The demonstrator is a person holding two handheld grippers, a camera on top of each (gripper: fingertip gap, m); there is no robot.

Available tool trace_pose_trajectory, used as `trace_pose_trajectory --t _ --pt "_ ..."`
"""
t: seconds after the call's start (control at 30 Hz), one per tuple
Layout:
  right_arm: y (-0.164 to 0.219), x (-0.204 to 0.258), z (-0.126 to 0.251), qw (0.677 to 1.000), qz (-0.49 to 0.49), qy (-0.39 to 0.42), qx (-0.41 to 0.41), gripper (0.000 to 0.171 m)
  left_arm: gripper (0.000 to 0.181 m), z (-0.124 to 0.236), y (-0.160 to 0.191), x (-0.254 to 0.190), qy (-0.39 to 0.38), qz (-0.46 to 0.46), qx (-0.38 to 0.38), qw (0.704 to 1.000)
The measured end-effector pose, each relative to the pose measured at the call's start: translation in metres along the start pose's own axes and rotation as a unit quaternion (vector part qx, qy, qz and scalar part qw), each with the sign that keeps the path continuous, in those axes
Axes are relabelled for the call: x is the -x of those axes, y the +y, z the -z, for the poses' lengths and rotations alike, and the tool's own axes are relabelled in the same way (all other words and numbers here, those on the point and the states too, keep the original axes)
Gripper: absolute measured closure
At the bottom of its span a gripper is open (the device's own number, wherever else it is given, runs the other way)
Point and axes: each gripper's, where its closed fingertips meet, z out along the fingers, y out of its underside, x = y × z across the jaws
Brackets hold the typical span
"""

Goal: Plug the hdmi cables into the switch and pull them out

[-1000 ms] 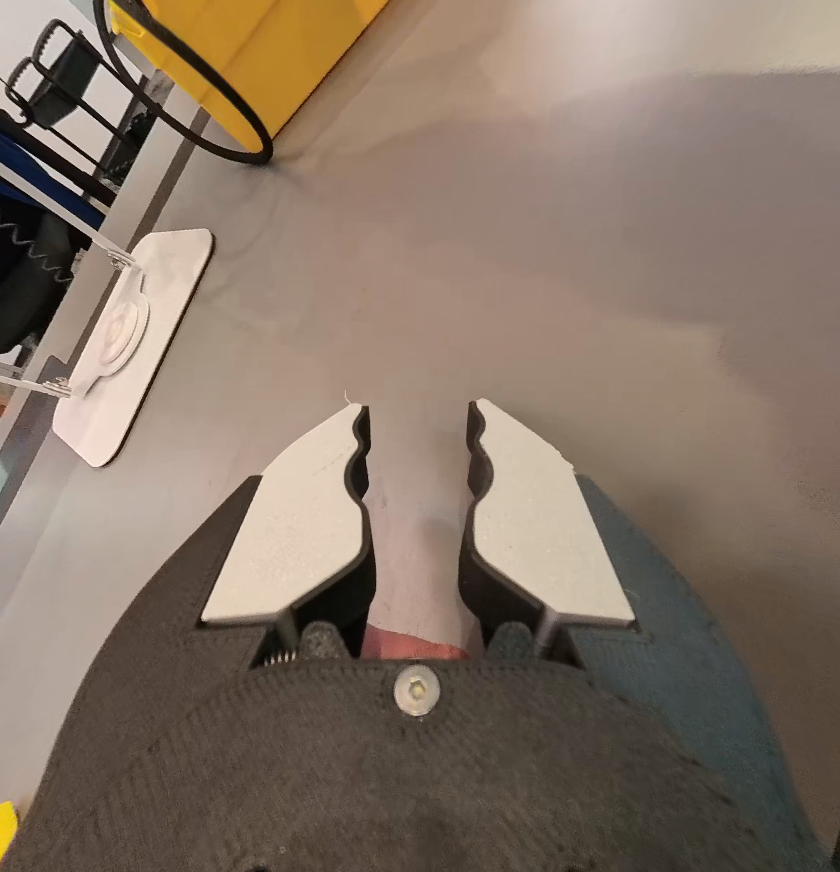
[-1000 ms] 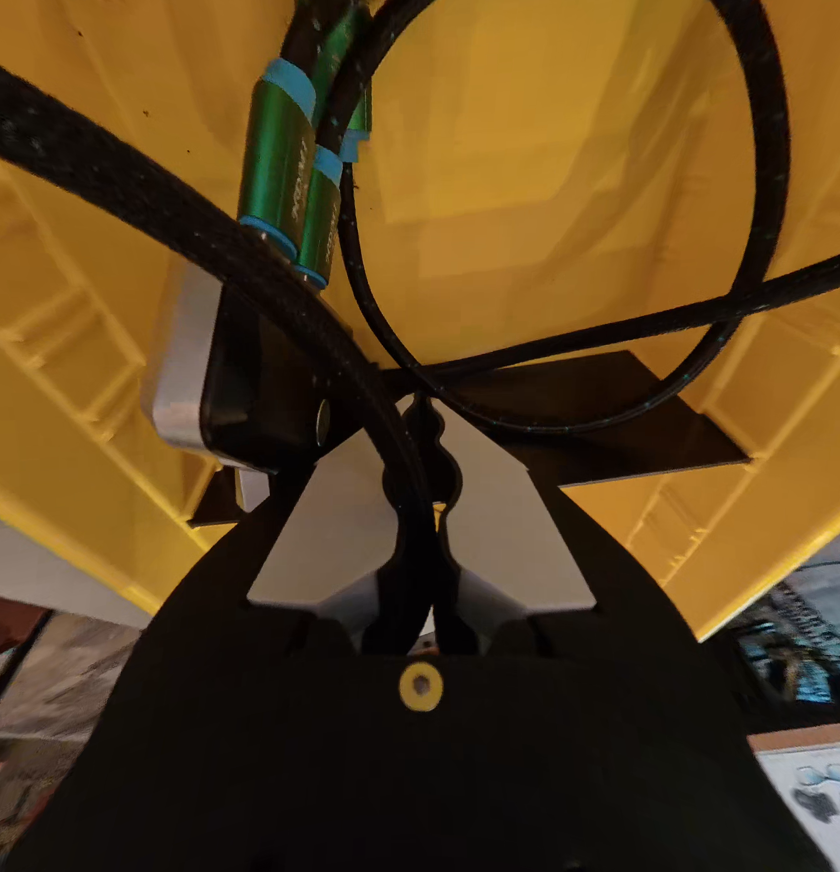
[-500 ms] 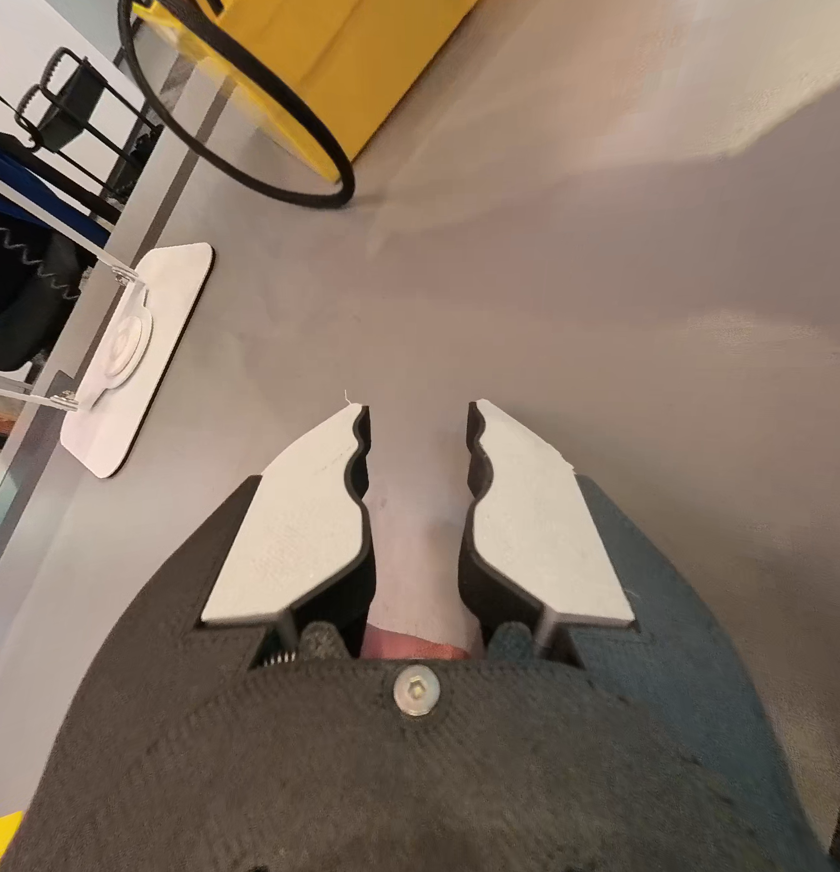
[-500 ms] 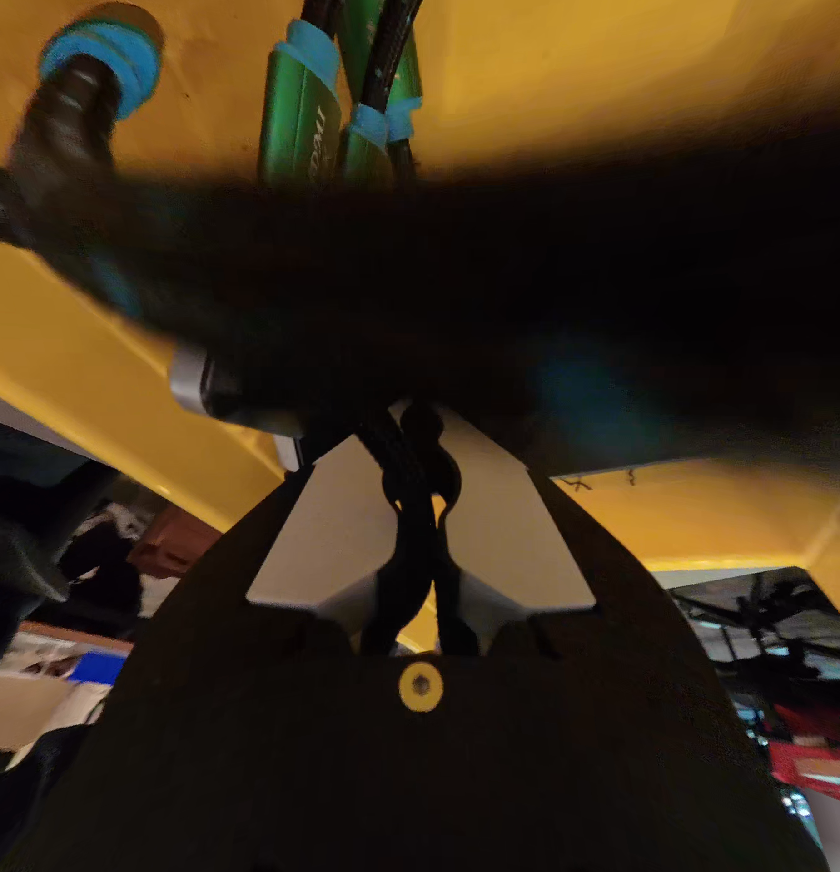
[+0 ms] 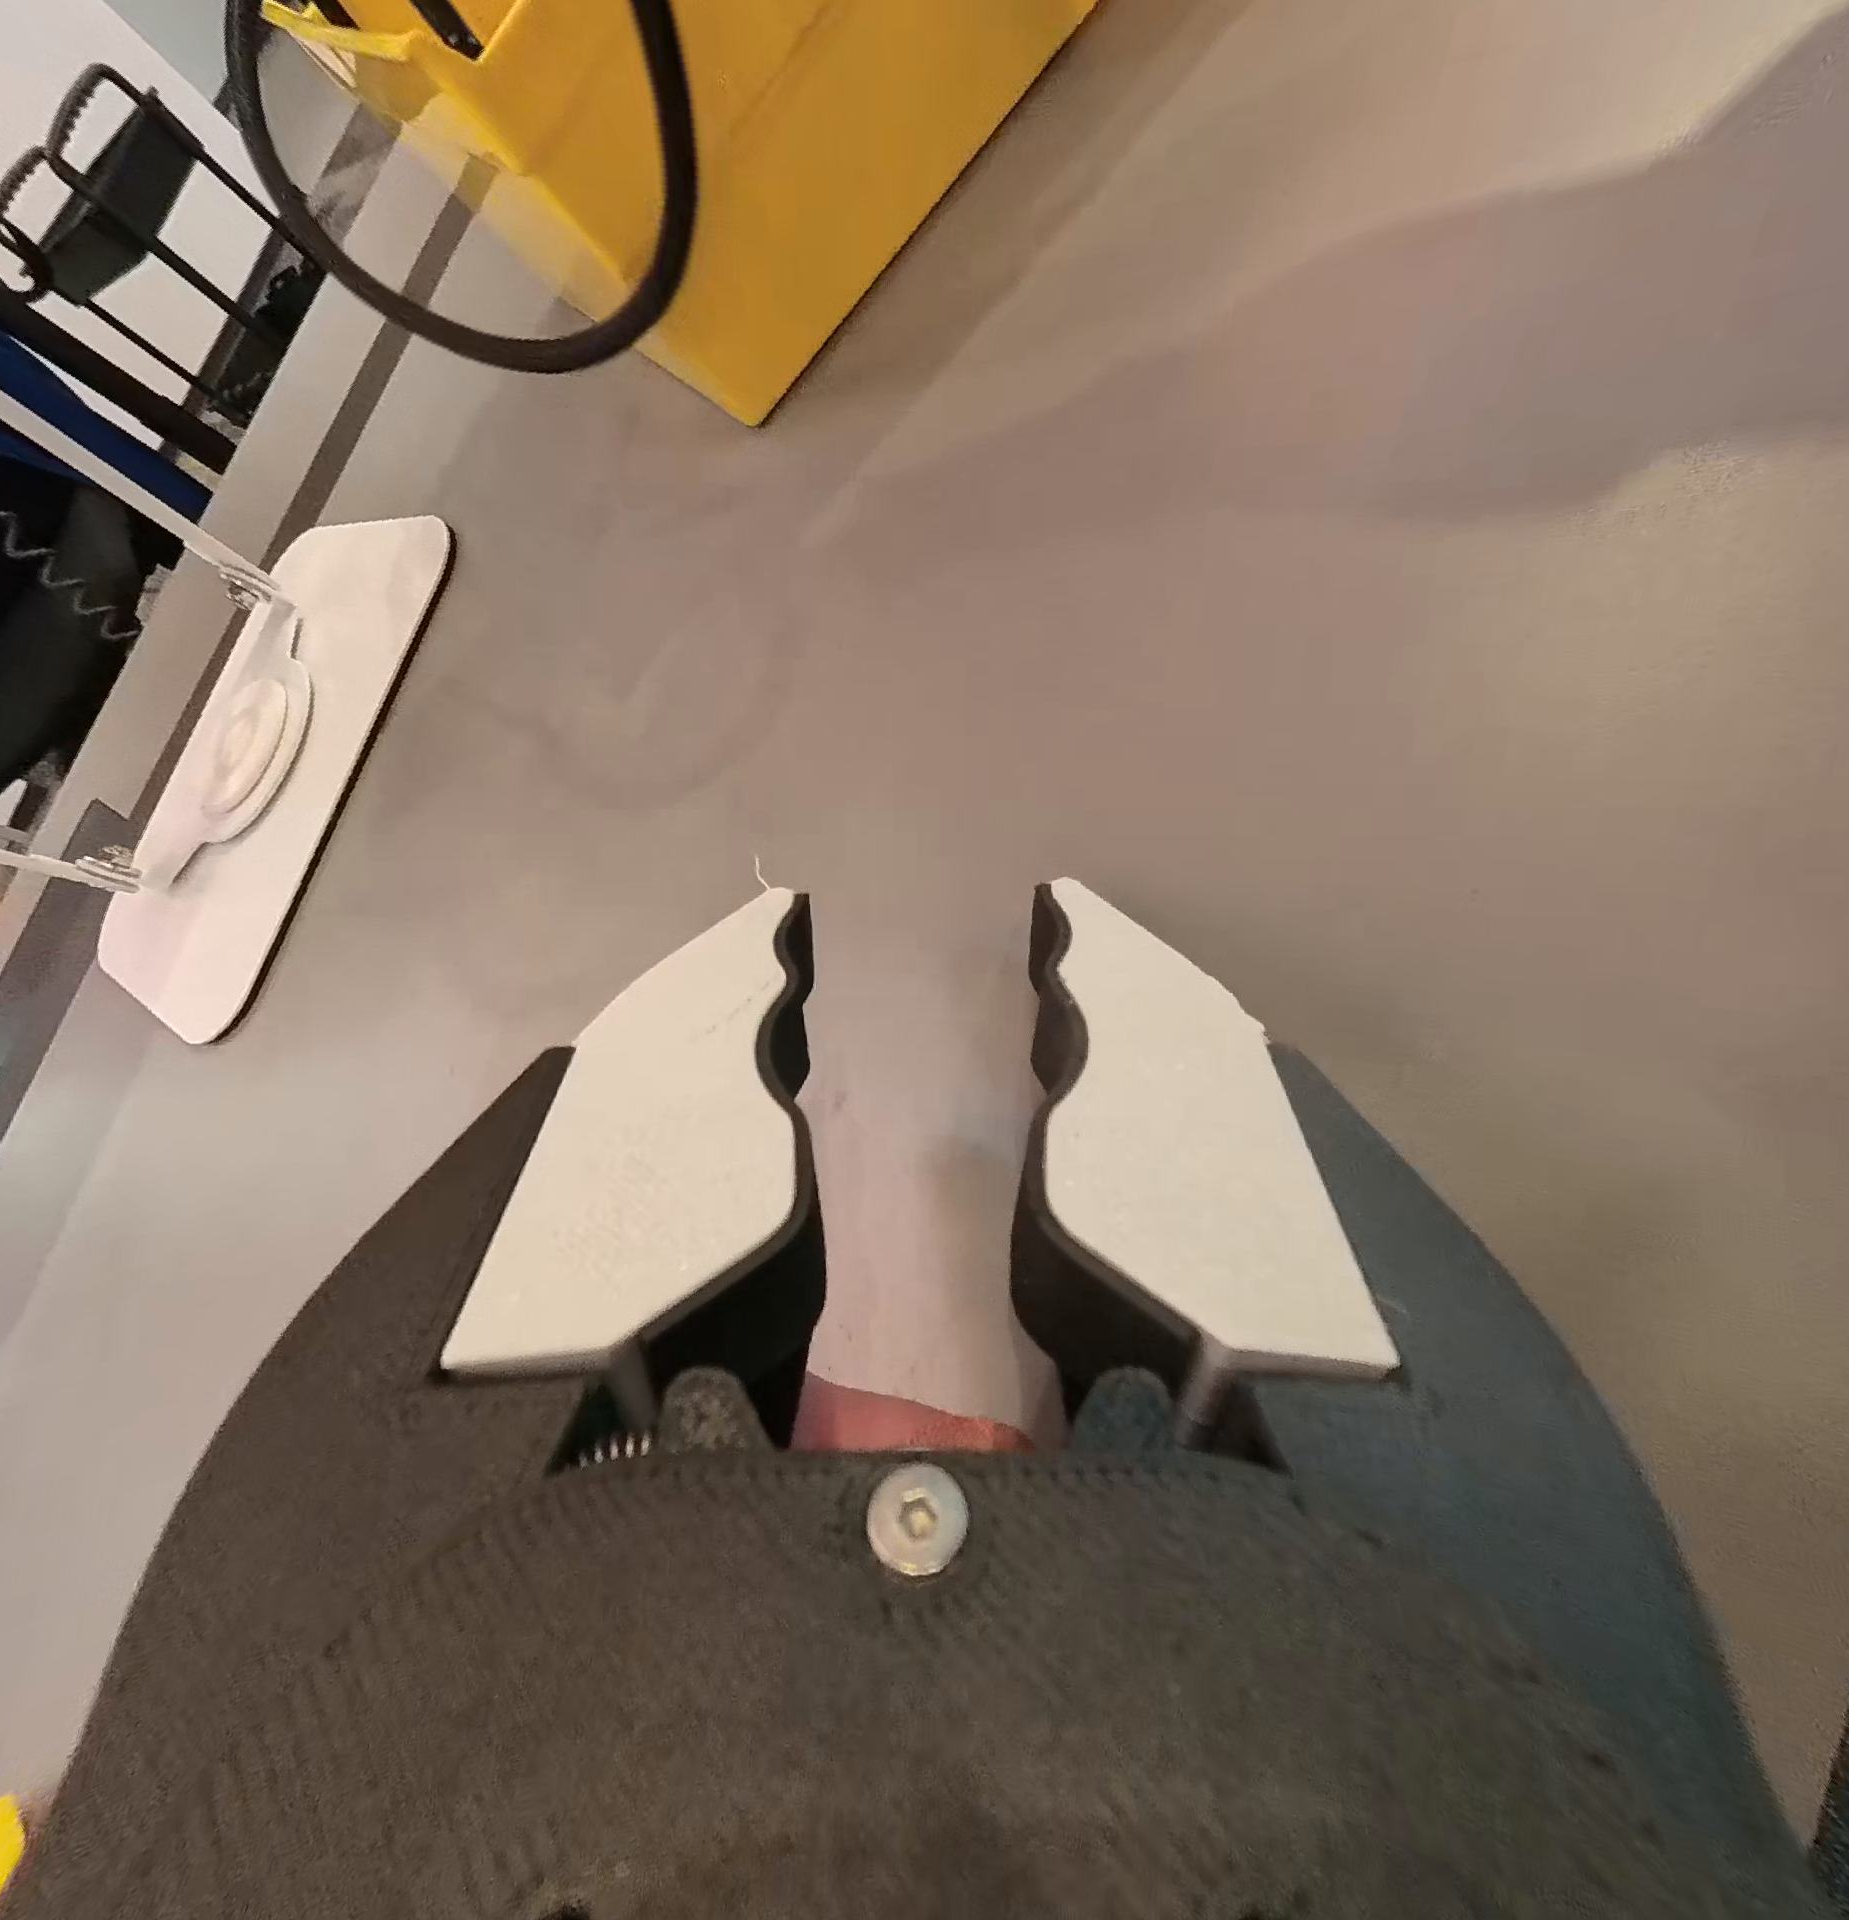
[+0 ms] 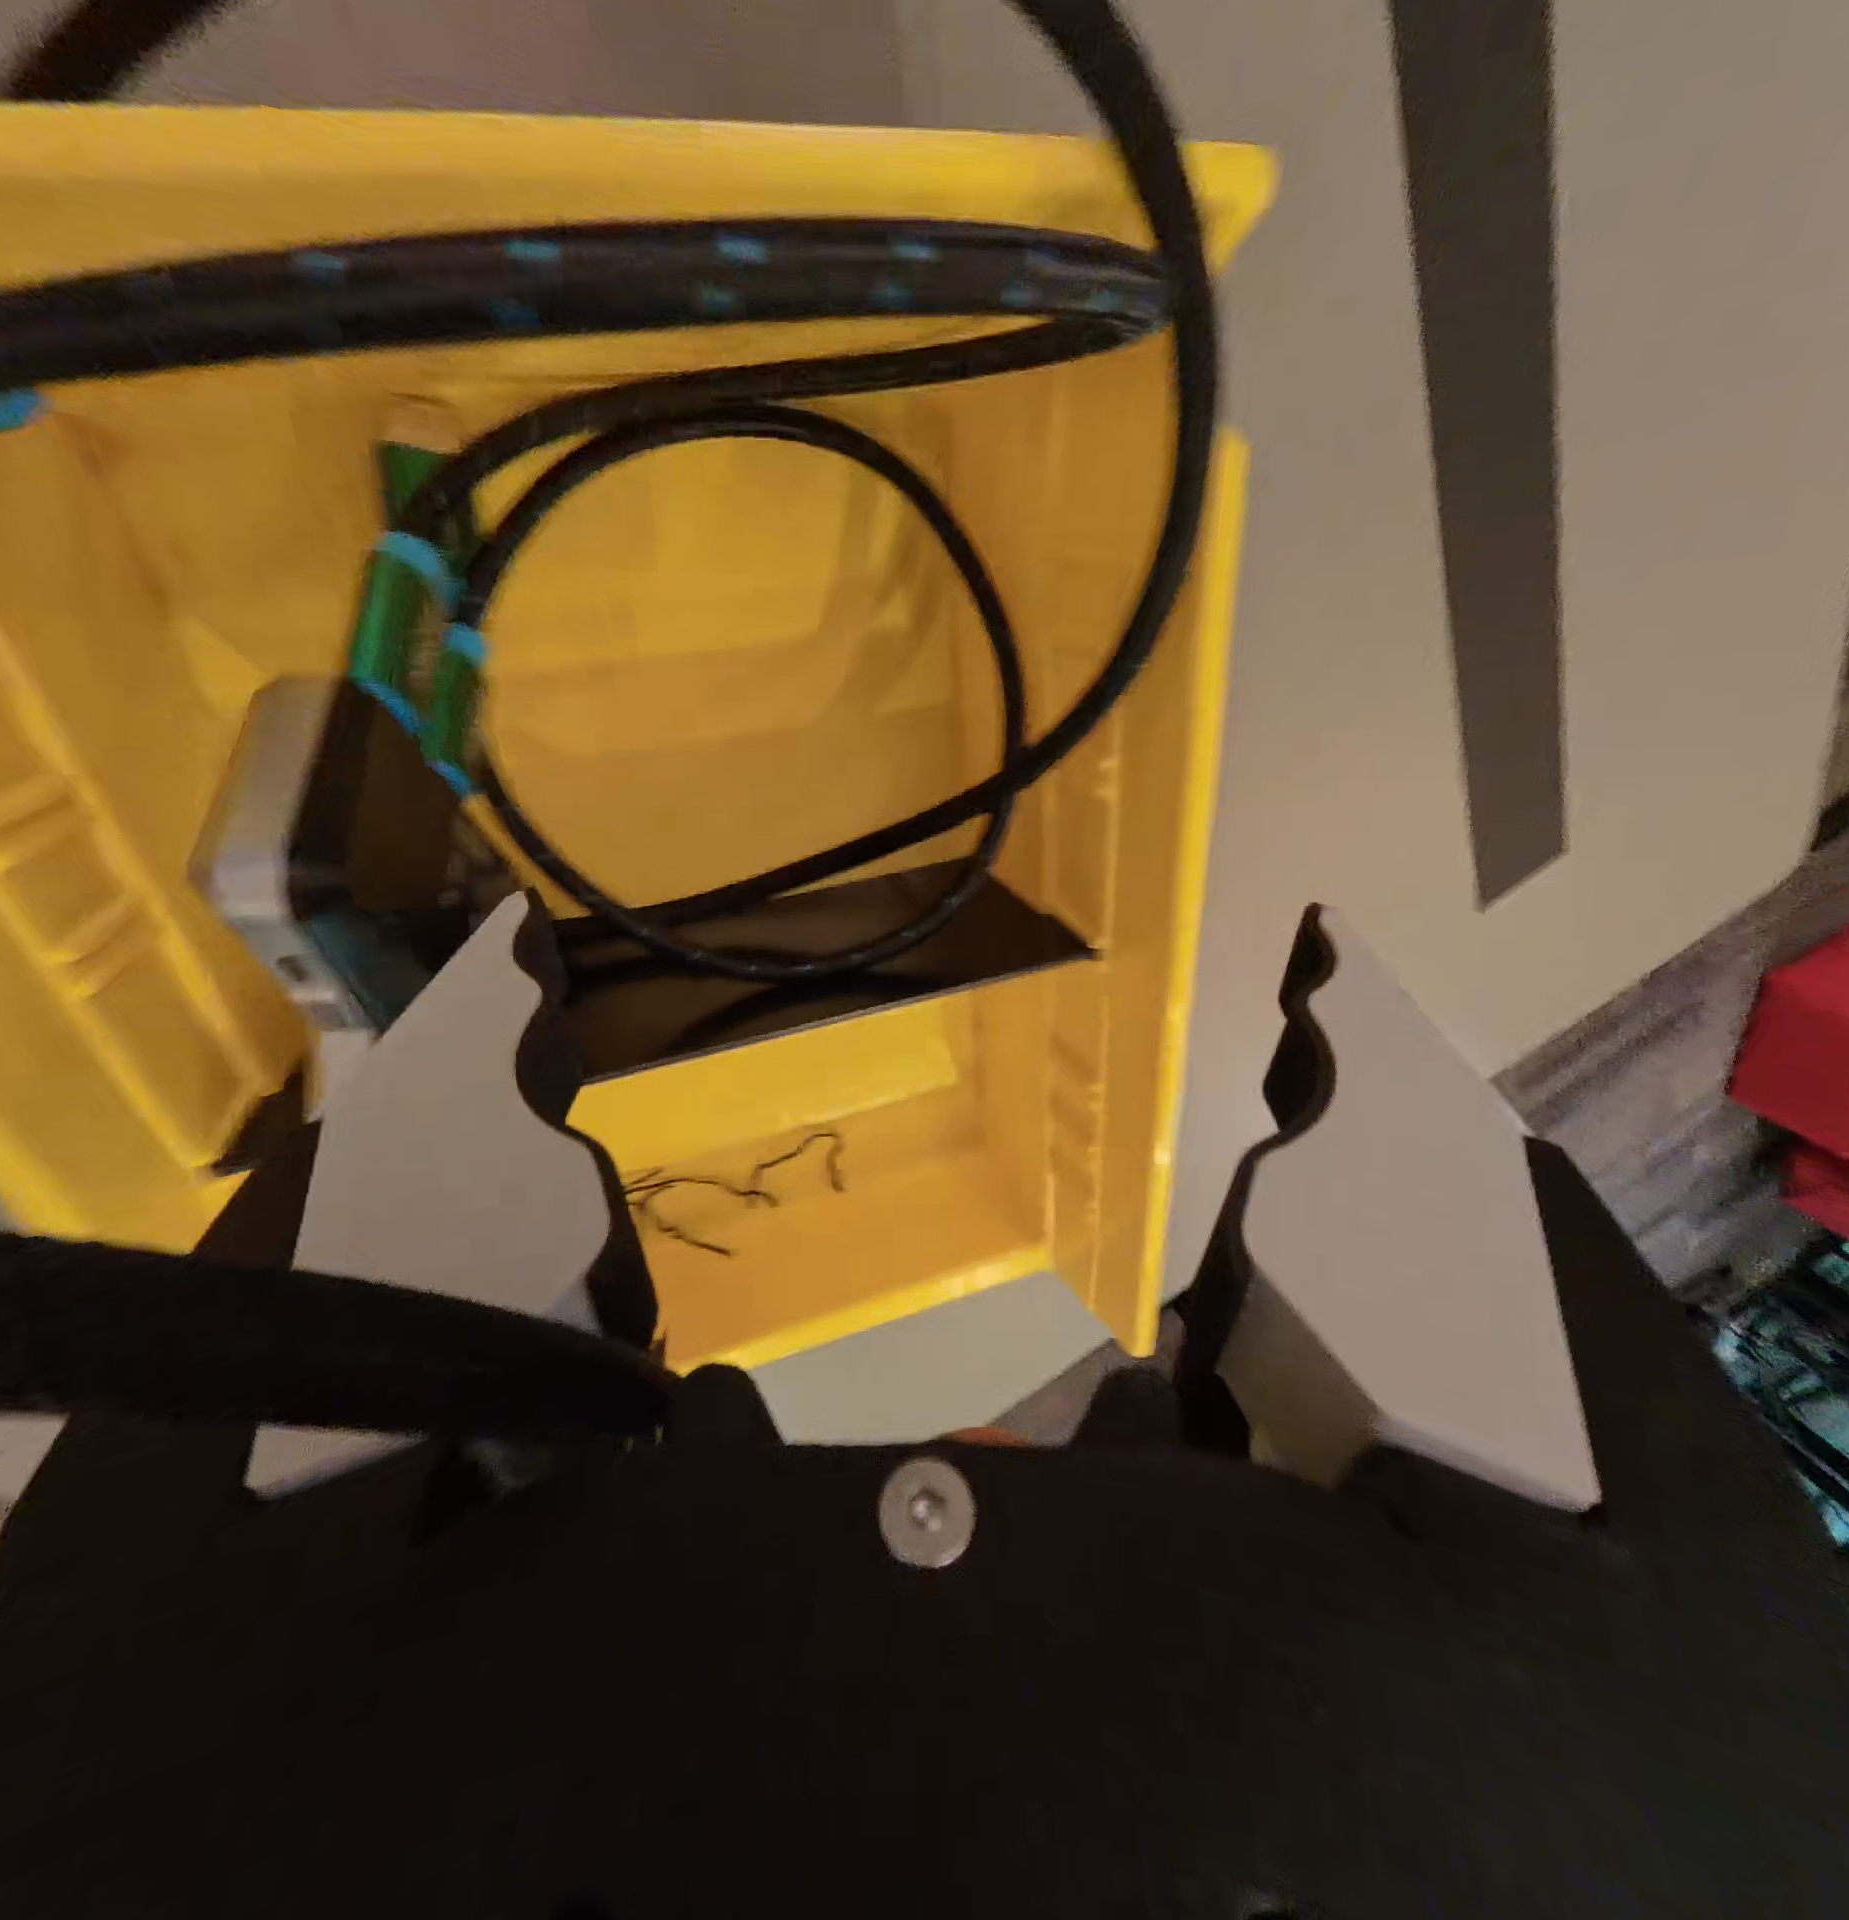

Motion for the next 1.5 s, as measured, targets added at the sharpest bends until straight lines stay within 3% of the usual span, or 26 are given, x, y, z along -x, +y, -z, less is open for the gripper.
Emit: trace_pose_trajectory --t 0.1,0.23,0.43,0.6,0.7,0.87,0.93,1.0,1.1,1.23,1.37,1.5 --pt "0.004 -0.016 -0.021 0.999 0.007 -0.033 0.018 0.040 0.142 0.000 0.000 0.000 0.004 0.003 0.001 1.000" --pt "0.009 -0.029 -0.054 0.995 -0.012 -0.090 0.044 0.056 0.142 0.000 0.000 0.000 0.005 0.004 0.002 1.000" --pt "0.012 -0.060 -0.070 0.992 -0.063 -0.093 0.059 0.112 0.143 0.000 0.001 0.000 0.007 0.004 0.002 1.000" --pt "0.037 -0.069 -0.072 0.982 -0.111 -0.090 0.125 0.128 0.143 0.000 0.000 -0.001 0.006 0.002 0.001 1.000" --pt "0.081 -0.055 -0.080 0.950 -0.212 -0.127 0.192 0.130 0.143 0.000 0.000 -0.001 0.005 0.000 0.000 1.000" --pt "0.131 -0.023 -0.071 0.877 -0.392 -0.203 0.192 0.135 0.142 0.000 0.000 -0.002 0.011 -0.002 -0.003 1.000" --pt "0.148 -0.011 -0.067 0.840 -0.471 -0.224 0.151 0.137 0.142 0.000 0.000 -0.002 0.013 0.000 -0.003 1.000" --pt "0.165 0.003 -0.060 0.811 -0.524 -0.227 0.125 0.135 0.141 0.000 0.000 -0.002 0.014 0.001 -0.003 1.000" --pt "0.176 0.041 -0.045 0.798 -0.546 -0.239 0.086 0.131 0.140 0.000 -0.001 -0.003 0.017 0.002 -0.004 1.000" --pt "0.175 0.068 -0.028 0.778 -0.584 -0.233 -0.008 0.100 0.141 0.001 -0.002 -0.004 0.015 -0.008 -0.009 1.000" --pt "0.173 0.076 -0.006 0.819 -0.542 -0.184 -0.042 0.052 0.140 0.002 -0.002 -0.004 0.013 -0.011 -0.011 1.000" --pt "0.169 0.061 0.007 0.856 -0.495 -0.134 -0.068 0.050 0.140 0.002 -0.002 -0.004 0.015 -0.007 -0.009 1.000"
